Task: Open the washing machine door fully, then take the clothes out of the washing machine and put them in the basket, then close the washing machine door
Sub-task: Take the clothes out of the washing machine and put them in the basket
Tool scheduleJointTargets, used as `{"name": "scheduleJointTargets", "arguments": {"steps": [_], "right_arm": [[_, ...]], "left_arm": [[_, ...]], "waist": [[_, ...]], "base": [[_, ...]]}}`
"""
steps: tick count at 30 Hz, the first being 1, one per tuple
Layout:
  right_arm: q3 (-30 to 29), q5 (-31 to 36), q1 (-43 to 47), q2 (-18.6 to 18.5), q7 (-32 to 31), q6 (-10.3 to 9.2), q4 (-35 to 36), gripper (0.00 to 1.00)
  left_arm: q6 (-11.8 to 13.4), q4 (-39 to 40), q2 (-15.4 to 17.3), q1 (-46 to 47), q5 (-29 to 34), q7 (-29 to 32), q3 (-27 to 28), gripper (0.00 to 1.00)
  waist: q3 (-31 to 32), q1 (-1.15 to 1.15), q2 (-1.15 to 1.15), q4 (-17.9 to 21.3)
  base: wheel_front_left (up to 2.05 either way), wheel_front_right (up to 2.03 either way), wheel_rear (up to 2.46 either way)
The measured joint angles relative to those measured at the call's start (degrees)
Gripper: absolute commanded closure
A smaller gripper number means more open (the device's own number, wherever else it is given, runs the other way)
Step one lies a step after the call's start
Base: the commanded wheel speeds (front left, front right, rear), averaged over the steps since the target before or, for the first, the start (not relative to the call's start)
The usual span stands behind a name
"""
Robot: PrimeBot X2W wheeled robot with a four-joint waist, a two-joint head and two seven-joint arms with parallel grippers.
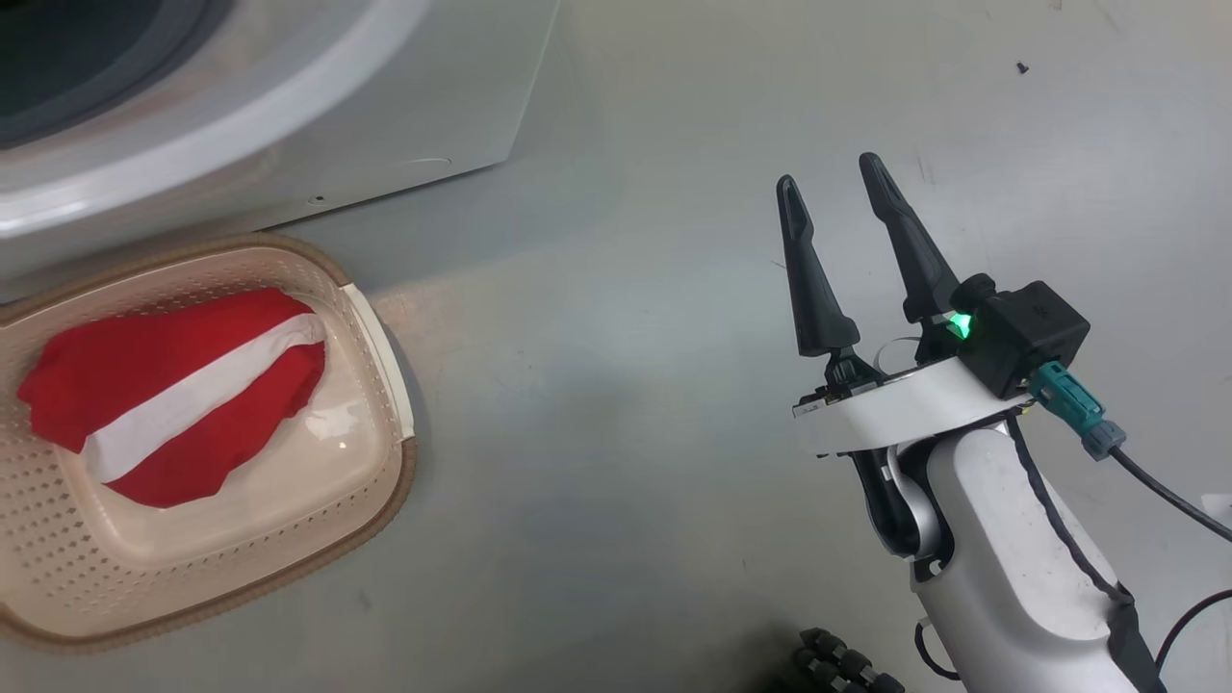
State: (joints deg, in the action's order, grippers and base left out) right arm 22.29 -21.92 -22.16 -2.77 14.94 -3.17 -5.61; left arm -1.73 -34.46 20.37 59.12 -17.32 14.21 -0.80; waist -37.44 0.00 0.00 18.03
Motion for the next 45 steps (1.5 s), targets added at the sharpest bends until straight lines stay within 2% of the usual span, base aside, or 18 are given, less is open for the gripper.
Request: {"name": "scheduleJointTargets", "arguments": {"steps": [12,28,33,40,45], "right_arm": [[-1.3,1.9,0.6,0.0,0.0,0.08,-1.5,0.00],[-3.2,4.9,4.3,0.0,0.0,1.02,-4.2,0.00],[-3.8,5.6,6.1,0.0,0.0,1.32,-5.1,0.00],[-4.7,6.3,8.2,0.0,0.0,1.58,-5.7,0.00],[-6.0,7.0,9.7,-0.1,0.0,1.57,-5.8,0.00]], "left_arm": [[0.3,2.7,-5.2,-5.9,-1.7,-11.0,0.4,1.00],[0.9,7.1,-9.9,-17.0,-1.8,-23.3,0.1,1.00],[1.0,8.7,-12.1,-20.9,-1.8,-26.0,-0.7,1.00],[2.3,11.9,-13.5,-26.1,-1.7,-27.2,-1.2,1.00],[2.6,15.2,-15.8,-29.2,-1.6,-27.5,-2.0,1.00]], "waist": [[3.5,0.00,0.00,-1.7],[10.5,0.00,0.00,-5.1],[13.2,0.00,0.00,-6.4],[17.0,0.00,0.00,-8.4],[19.2,0.00,0.00,-9.9]], "base": [[0.00,0.00,0.00],[0.00,0.00,0.00],[0.00,0.00,0.00],[0.00,0.00,0.00],[0.00,0.00,0.00]]}}
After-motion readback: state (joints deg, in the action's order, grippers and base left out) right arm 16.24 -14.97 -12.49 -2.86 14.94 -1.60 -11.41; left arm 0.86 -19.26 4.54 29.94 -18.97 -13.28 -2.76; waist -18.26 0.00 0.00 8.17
